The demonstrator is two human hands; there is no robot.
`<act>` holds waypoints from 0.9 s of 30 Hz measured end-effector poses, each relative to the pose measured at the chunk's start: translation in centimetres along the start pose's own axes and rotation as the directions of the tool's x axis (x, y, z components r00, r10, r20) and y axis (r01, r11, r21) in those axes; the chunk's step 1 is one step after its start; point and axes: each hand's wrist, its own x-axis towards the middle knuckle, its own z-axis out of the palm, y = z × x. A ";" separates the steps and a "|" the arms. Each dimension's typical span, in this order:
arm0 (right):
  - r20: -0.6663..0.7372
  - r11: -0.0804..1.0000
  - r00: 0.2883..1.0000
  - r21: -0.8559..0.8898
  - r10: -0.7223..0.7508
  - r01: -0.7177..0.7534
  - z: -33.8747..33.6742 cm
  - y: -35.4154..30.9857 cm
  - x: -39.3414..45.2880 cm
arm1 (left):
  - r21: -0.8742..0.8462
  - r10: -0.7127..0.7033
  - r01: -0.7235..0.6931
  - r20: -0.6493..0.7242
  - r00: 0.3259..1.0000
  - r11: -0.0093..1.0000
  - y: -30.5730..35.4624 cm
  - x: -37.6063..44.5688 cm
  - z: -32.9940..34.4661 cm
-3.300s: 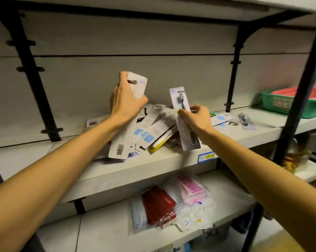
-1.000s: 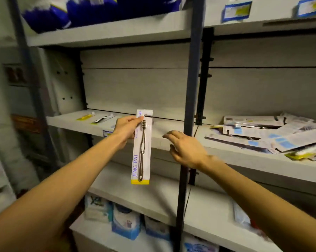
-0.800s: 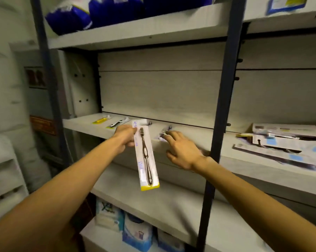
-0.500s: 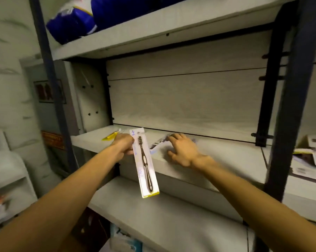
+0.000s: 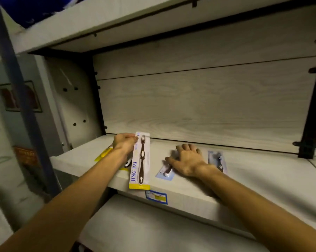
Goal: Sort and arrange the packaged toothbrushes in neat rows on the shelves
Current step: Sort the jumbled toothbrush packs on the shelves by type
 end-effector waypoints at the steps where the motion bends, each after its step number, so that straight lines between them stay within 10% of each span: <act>1: 0.021 1.000 1.000 0.001 -0.003 0.003 0.2 0.3 0.3 | 0.075 0.033 -0.033 0.007 0.999 0.997 -0.3 1.3 0.3; 4: 0.109 0.999 0.994 -0.037 -0.018 0.022 0.9 1.1 0.7 | 0.500 0.183 -0.171 0.024 0.983 0.849 -1.2 3.8 0.9; 9: 0.181 0.989 0.983 -0.135 -0.038 0.063 1.7 1.8 1.1 | 0.673 0.274 -0.325 0.186 0.944 0.665 -3.3 7.2 1.9; 19: -0.087 0.992 0.995 -0.113 0.048 -0.058 1.0 1.0 -0.9 | 0.573 0.235 -0.478 0.447 0.863 0.666 -3.2 5.9 2.9; 27: -0.163 0.954 0.961 -0.166 0.222 -0.248 -2.4 3.4 -8.3 | 0.498 0.405 -0.777 0.666 0.627 0.384 -0.3 -2.0 4.2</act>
